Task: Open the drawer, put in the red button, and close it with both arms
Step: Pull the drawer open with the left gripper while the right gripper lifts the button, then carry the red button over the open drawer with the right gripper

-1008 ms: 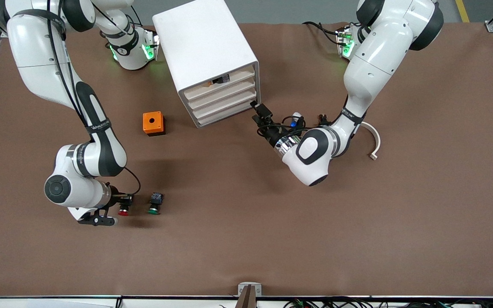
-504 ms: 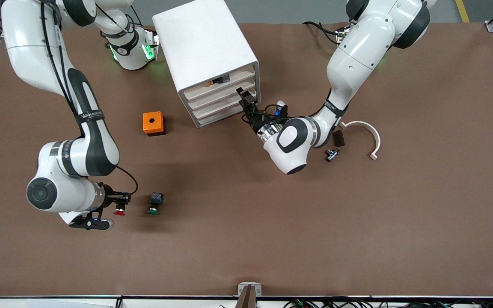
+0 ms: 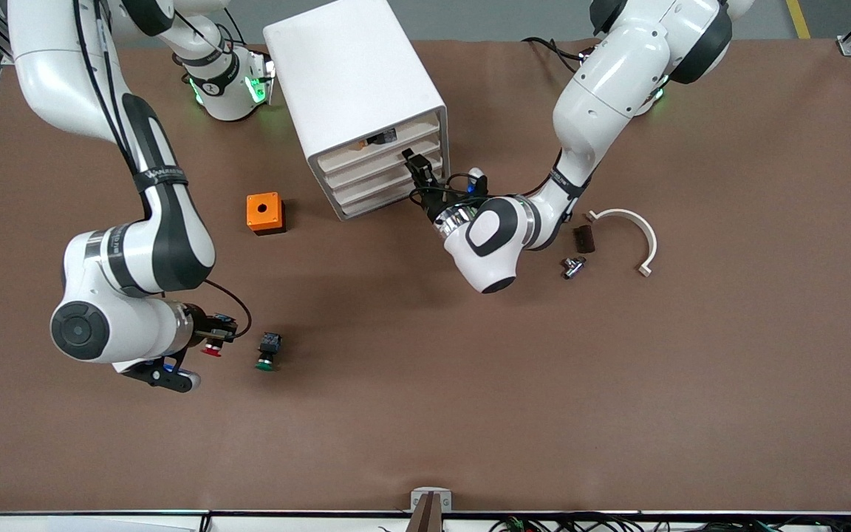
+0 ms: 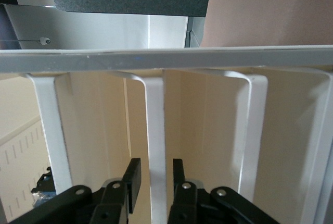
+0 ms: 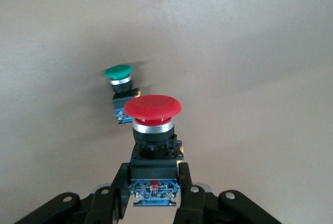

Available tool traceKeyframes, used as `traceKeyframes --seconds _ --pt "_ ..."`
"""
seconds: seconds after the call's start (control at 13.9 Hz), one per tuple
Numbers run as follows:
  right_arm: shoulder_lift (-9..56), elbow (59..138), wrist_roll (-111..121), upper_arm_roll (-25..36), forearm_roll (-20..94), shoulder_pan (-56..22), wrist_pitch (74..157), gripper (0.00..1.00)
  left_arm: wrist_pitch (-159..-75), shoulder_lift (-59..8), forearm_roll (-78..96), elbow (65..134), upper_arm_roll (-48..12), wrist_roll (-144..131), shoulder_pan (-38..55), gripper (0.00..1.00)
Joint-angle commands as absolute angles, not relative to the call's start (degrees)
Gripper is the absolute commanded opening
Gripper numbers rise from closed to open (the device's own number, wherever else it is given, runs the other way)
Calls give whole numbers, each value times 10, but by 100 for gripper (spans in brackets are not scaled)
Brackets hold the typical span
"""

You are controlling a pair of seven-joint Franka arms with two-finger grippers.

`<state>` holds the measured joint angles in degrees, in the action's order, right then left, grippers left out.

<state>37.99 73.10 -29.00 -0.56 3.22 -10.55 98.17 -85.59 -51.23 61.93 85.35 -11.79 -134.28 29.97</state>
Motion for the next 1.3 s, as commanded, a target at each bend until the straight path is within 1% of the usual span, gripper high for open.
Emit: traceKeyframes --seconds 0.0,0.07,0.22,0.29,0.43,0.65,0.79,0.86,0.94,1.01,1.15,1.22 --pt "339 735 -364 -9 38 -121 939 0 -864 -518 631 844 -113 -1349 300 3" --pt "332 735 -391 -22 36 -121 924 0 -864 -518 631 842 -111 -1349 299 1" --pt "309 735 -456 -44 38 -120 904 0 -864 -515 630 838 -106 -1351 284 1" --pt "294 735 -486 -49 56 -121 894 0 -864 -515 630 830 -105 -1353 268 1" --pt "268 736 -541 -51 107 -123 881 0 -864 -516 630 815 -105 -1359 222 1" --pt "257 738 -631 -52 112 -156 878 1 -865 -519 629 777 -104 -1354 179 2" --pt "257 738 -697 -56 114 -184 883 1 -865 -519 628 770 -103 -1352 168 4" --pt "256 737 -730 -69 113 -190 886 1 -867 -519 628 770 -103 -1351 168 8" --pt "257 737 -766 -84 113 -192 893 1 -874 -519 628 770 -97 -1351 169 13" --pt "257 739 -800 -97 112 -195 908 1 -880 -519 628 770 -89 -1351 171 26" --pt "258 745 -845 -101 109 -218 930 1 -881 -519 624 770 -80 -1343 175 63" --pt "258 752 -870 -101 107 -231 945 1 -881 -518 622 770 -77 -1339 174 75"
